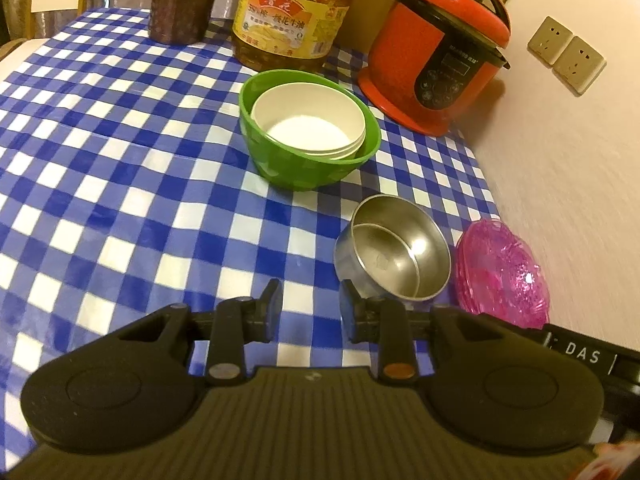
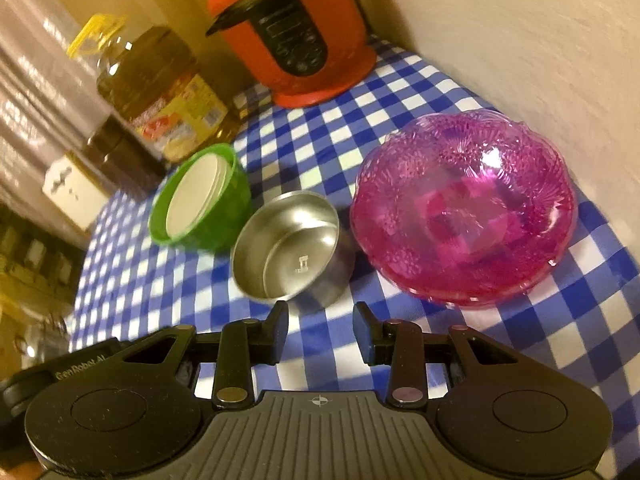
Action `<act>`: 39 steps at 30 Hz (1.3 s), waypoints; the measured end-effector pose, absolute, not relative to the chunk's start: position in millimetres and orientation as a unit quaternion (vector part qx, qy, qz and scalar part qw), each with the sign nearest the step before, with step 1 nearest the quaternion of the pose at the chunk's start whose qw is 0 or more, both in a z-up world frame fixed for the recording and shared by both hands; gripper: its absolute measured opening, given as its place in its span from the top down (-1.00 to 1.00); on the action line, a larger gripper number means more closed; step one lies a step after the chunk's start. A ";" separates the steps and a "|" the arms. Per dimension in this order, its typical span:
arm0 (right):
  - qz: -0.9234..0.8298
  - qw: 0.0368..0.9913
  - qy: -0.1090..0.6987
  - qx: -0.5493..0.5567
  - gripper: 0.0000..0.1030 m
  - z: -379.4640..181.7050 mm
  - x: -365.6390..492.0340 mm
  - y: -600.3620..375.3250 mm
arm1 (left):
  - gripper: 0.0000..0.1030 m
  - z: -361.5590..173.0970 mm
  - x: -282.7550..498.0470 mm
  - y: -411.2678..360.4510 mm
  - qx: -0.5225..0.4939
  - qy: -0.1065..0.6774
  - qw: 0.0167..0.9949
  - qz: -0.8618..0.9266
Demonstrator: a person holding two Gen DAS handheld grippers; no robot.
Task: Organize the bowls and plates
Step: 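Move both grippers back to the rim of the steel bowl, then close both grippers on the steel bowl rim and lift it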
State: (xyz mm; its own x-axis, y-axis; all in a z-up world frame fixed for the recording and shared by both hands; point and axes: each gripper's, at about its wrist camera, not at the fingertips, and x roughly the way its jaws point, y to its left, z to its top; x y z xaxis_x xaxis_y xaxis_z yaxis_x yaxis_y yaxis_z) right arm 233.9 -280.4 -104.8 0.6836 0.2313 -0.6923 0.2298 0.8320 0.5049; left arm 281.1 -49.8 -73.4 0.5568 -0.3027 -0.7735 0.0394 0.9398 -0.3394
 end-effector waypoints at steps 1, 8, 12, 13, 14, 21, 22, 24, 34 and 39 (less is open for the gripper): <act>-0.001 0.871 0.393 0.295 0.28 -106.3 235.7 -281.4 | 0.47 -76.1 285.1 -51.4 -0.145 0.461 0.870 -0.101; -0.018 0.870 0.376 0.319 0.29 -116.7 252.0 -278.1 | 0.48 -96.9 317.3 -61.1 -0.158 0.464 0.864 -0.118; -0.028 0.865 0.374 0.333 0.29 -124.4 256.0 -273.2 | 0.49 -107.1 335.9 -68.9 -0.157 0.466 0.861 -0.130; -0.032 0.863 0.375 0.336 0.29 -126.8 257.0 -272.5 | 0.49 -108.9 339.8 -70.8 -0.156 0.467 0.860 -0.132; -0.036 0.862 0.375 0.341 0.29 -129.2 258.1 -271.8 | 0.50 -110.8 343.6 -72.8 -0.154 0.468 0.860 -0.134; -0.044 0.863 0.367 0.344 0.30 -137.9 265.8 -266.7 | 0.62 -121.9 365.2 -86.6 -0.133 0.475 0.857 -0.152; -0.046 0.863 0.367 0.343 0.30 -139.1 267.2 -266.2 | 0.68 -123.9 367.6 -87.9 -0.130 0.477 0.856 -0.153; -0.050 0.862 0.368 0.345 0.31 -141.6 269.6 -266.1 | 0.74 -126.4 370.2 -89.8 -0.128 0.477 0.855 -0.159; -0.050 0.863 0.377 0.334 0.74 -145.6 276.1 -261.9 | 0.88 -123.1 352.0 -82.5 -0.119 0.478 0.856 -0.156; -0.029 0.863 0.387 0.324 0.79 -144.6 272.2 -252.3 | 0.87 -120.1 327.4 -64.5 -0.120 0.476 0.860 -0.140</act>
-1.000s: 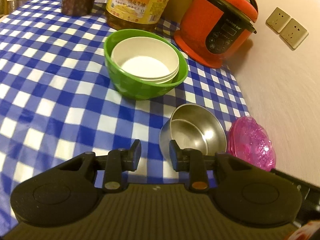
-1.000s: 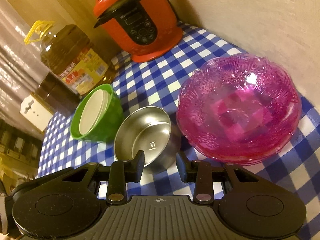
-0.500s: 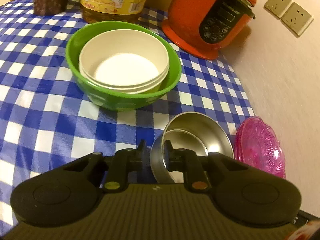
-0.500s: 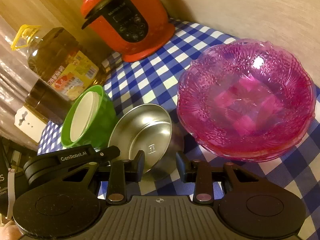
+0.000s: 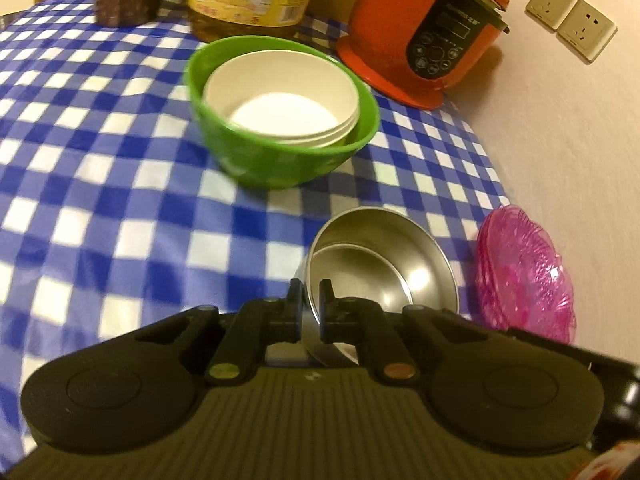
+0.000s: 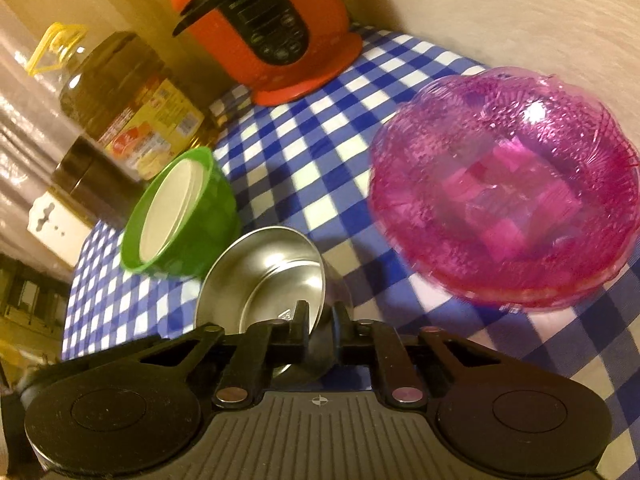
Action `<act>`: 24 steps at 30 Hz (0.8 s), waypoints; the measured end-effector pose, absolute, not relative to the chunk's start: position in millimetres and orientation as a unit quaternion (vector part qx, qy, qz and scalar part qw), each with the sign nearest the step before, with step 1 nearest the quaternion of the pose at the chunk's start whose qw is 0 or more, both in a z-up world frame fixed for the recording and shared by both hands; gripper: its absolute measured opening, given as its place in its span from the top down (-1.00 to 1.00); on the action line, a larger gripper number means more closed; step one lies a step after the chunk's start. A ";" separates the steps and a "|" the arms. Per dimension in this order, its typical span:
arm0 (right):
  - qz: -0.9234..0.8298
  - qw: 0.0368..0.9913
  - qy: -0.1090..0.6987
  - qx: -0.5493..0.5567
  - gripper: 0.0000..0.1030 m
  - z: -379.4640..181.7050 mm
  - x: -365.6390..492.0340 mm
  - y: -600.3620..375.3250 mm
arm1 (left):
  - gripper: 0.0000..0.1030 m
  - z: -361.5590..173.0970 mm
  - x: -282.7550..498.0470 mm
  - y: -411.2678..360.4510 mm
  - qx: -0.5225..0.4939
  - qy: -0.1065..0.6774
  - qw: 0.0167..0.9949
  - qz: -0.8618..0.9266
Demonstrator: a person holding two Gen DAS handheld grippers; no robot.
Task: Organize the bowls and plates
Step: 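Close both grippers on the steel bowl rim and lift it, then carry the steel bowl with both grippers onto the green bowl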
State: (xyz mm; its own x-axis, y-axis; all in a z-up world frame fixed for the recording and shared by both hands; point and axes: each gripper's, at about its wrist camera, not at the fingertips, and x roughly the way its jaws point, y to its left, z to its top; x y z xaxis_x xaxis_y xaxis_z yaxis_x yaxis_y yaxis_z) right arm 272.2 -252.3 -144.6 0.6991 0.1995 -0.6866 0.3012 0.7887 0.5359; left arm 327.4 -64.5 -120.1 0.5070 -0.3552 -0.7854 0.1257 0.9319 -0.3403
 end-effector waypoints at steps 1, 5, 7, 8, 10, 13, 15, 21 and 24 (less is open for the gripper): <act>-0.025 0.864 0.389 0.320 0.80 -144.2 270.8 -249.5 | 0.87 -119.5 321.6 -60.4 -0.122 0.476 0.860 -0.136; -0.006 0.864 0.399 0.306 0.81 -142.7 262.6 -234.9 | 0.87 -118.0 302.8 -45.4 -0.131 0.475 0.862 -0.118; 0.001 0.866 0.403 0.297 0.81 -143.0 259.2 -228.9 | 0.87 -118.1 296.8 -39.6 -0.136 0.473 0.863 -0.114; 0.004 0.867 0.403 0.293 0.80 -143.3 257.9 -227.0 | 0.87 -118.1 295.9 -37.7 -0.138 0.473 0.863 -0.113; 0.006 0.867 0.405 0.290 0.80 -143.6 257.0 -224.8 | 0.87 -117.4 296.1 -36.1 -0.140 0.475 0.862 -0.111; 0.008 0.865 0.410 0.289 0.80 -143.4 259.1 -224.8 | 0.86 -117.4 297.4 -35.7 -0.143 0.478 0.860 -0.108; 0.010 0.865 0.413 0.285 0.80 -142.6 260.8 -224.9 | 0.86 -117.4 297.8 -35.7 -0.144 0.477 0.860 -0.107; 0.014 0.871 0.413 0.267 0.80 -141.4 261.3 -221.9 | 0.86 -117.1 296.0 -37.9 -0.136 0.476 0.863 -0.107; 0.015 0.870 0.414 0.267 0.81 -140.2 259.6 -221.6 | 0.87 -116.0 293.2 -37.9 -0.132 0.477 0.862 -0.107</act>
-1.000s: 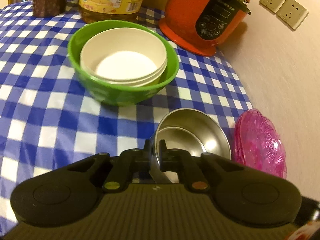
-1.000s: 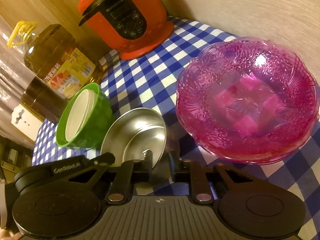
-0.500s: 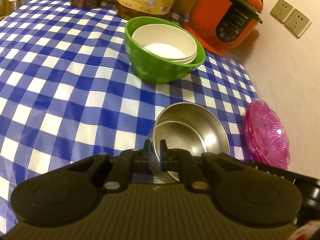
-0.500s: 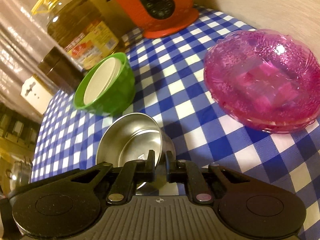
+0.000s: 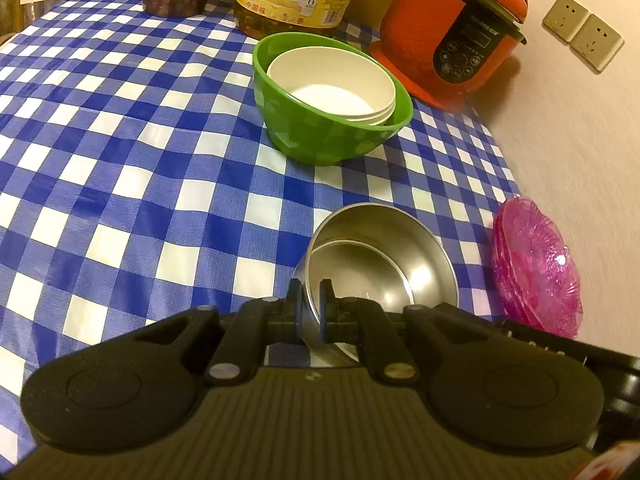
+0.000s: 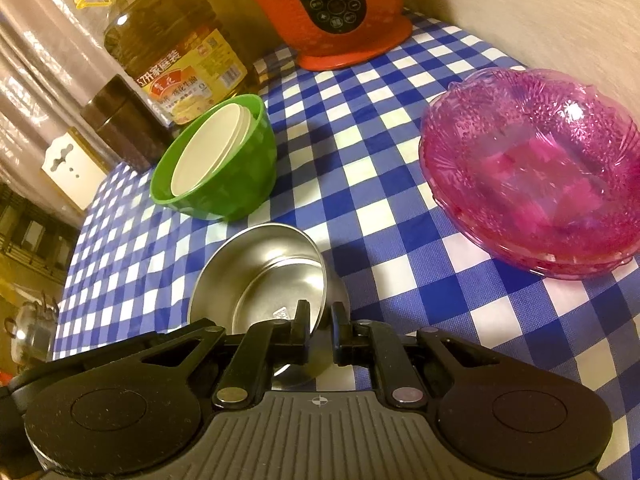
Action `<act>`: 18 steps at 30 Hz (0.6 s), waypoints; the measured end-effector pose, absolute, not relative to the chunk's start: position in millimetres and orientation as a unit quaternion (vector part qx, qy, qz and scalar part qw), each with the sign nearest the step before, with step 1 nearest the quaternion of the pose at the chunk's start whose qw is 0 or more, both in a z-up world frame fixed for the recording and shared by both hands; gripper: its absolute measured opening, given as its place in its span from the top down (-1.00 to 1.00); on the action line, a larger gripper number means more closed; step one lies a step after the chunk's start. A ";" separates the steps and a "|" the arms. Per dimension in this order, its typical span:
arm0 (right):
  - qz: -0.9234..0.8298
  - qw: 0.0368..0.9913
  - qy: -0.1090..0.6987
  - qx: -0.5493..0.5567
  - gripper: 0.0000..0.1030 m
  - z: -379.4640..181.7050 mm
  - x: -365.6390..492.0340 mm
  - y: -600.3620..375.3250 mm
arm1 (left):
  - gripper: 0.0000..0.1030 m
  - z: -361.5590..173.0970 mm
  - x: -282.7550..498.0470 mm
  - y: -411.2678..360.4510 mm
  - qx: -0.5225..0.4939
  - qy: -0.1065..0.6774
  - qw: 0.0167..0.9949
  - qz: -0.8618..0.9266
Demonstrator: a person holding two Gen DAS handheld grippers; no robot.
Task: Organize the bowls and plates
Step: 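Carry the steel bowl with both grippers onto the green bowl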
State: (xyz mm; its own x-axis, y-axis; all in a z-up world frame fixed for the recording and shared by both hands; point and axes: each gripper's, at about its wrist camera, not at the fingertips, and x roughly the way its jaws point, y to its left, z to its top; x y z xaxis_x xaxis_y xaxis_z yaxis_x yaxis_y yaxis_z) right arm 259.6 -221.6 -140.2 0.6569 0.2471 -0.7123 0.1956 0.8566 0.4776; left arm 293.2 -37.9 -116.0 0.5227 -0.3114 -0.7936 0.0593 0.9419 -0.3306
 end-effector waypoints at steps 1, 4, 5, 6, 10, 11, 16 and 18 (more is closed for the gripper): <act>0.016 0.871 0.413 0.267 0.81 -139.3 258.5 -221.5 | 0.87 -115.6 292.0 -37.3 -0.133 0.477 0.862 -0.107; 0.019 0.873 0.410 0.264 0.81 -135.0 255.4 -221.1 | 0.87 -111.8 287.1 -36.1 -0.134 0.474 0.864 -0.106; 0.020 0.873 0.410 0.264 0.81 -133.3 254.9 -221.3 | 0.87 -110.1 285.7 -36.0 -0.135 0.473 0.864 -0.105; 0.021 0.873 0.409 0.264 0.81 -131.3 254.3 -221.7 | 0.86 -108.1 284.2 -35.7 -0.135 0.471 0.865 -0.105; 0.024 0.876 0.400 0.267 0.82 -120.4 251.1 -222.8 | 0.86 -97.1 279.5 -34.1 -0.137 0.463 0.869 -0.107; 0.025 0.878 0.398 0.267 0.82 -116.7 250.0 -223.2 | 0.86 -93.7 278.4 -34.0 -0.137 0.460 0.871 -0.108; 0.029 0.883 0.388 0.263 0.82 -99.4 247.6 -223.3 | 0.86 -77.0 277.3 -34.2 -0.142 0.449 0.875 -0.111; 0.030 0.884 0.385 0.264 0.82 -91.5 247.8 -224.2 | 0.86 -70.2 277.6 -33.6 -0.146 0.445 0.876 -0.113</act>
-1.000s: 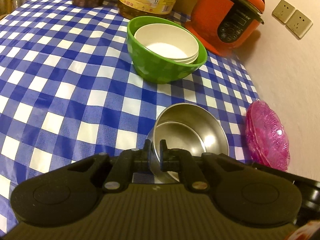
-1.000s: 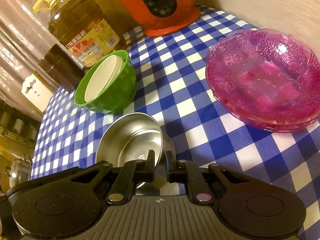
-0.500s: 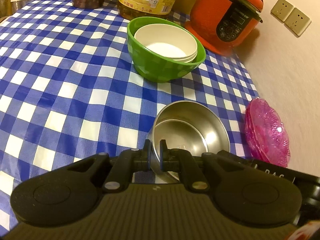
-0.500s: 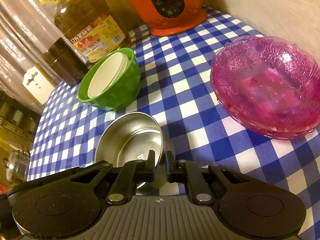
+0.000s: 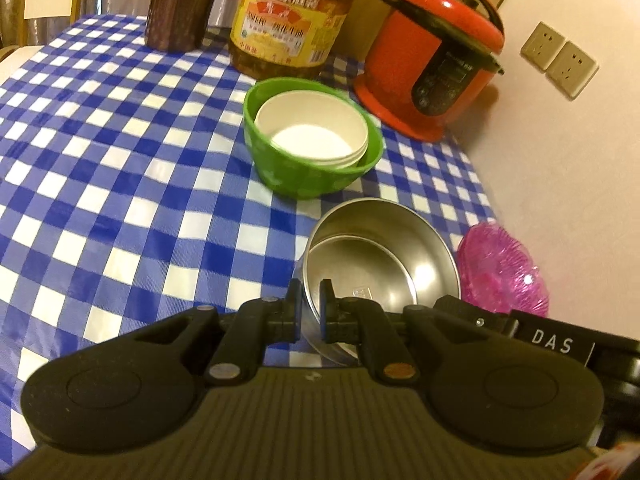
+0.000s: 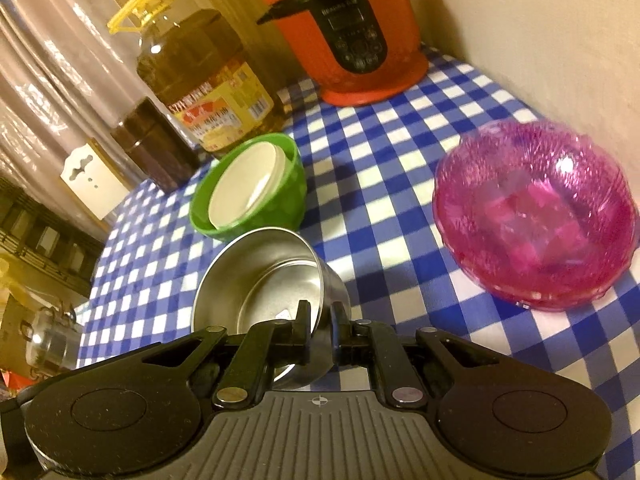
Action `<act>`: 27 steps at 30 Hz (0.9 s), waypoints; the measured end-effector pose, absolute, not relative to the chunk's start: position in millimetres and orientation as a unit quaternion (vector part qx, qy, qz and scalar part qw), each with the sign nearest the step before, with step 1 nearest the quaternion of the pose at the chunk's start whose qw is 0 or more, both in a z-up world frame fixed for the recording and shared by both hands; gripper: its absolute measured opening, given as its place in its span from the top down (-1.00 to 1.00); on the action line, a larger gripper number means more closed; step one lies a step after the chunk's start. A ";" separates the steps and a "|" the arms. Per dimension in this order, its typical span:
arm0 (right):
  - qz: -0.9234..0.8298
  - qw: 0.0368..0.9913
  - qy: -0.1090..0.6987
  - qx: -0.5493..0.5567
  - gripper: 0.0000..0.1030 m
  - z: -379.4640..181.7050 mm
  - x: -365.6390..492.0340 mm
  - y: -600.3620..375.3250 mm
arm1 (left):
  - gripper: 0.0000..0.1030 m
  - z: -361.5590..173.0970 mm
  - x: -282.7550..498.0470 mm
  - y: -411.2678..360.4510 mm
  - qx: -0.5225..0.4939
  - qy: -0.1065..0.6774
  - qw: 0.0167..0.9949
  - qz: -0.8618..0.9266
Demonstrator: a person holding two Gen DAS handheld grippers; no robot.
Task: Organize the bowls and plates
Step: 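Carry the steel bowl with both grippers onto the green bowl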
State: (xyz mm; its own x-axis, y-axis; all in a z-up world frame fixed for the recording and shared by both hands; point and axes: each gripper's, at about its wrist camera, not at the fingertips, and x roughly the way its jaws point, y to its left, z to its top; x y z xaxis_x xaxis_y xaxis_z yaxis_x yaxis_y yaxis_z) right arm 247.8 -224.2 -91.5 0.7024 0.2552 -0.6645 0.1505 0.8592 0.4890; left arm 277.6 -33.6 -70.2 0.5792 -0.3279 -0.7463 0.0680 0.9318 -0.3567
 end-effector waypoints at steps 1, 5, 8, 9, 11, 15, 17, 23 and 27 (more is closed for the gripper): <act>0.030 0.885 0.383 0.263 0.82 -87.7 247.9 -224.4 | 0.86 -67.1 277.9 -33.2 -0.149 0.443 0.877 -0.114; 0.036 0.892 0.374 0.251 0.82 -69.6 252.2 -223.6 | 0.86 -54.0 281.9 -30.0 -0.163 0.433 0.879 -0.116; 0.044 0.897 0.368 0.242 0.82 -54.0 261.7 -222.5 | 0.86 -43.3 288.9 -27.1 -0.171 0.425 0.881 -0.115; 0.046 0.898 0.366 0.240 0.82 -49.8 265.3 -222.1 | 0.86 -39.8 291.9 -26.2 -0.174 0.423 0.882 -0.115; 0.053 0.901 0.362 0.235 0.83 -41.3 275.3 -220.9 | 0.86 -33.5 299.6 -24.2 -0.179 0.418 0.883 -0.114; 0.065 0.907 0.353 0.221 0.83 -27.9 297.6 -217.9 | 0.86 -22.3 318.9 -20.5 -0.185 0.405 0.888 -0.110; 0.070 0.910 0.349 0.212 0.83 -23.0 309.7 -216.3 | 0.86 -17.7 330.1 -18.8 -0.189 0.399 0.891 -0.109; 0.080 0.918 0.342 0.186 0.84 -17.3 351.6 -211.0 | 0.86 -18.1 368.2 -11.8 -0.204 0.395 0.890 -0.101; 0.086 0.917 0.346 0.177 0.84 -22.2 377.9 -206.7 | 0.86 -26.4 392.3 -7.3 -0.213 0.402 0.886 -0.093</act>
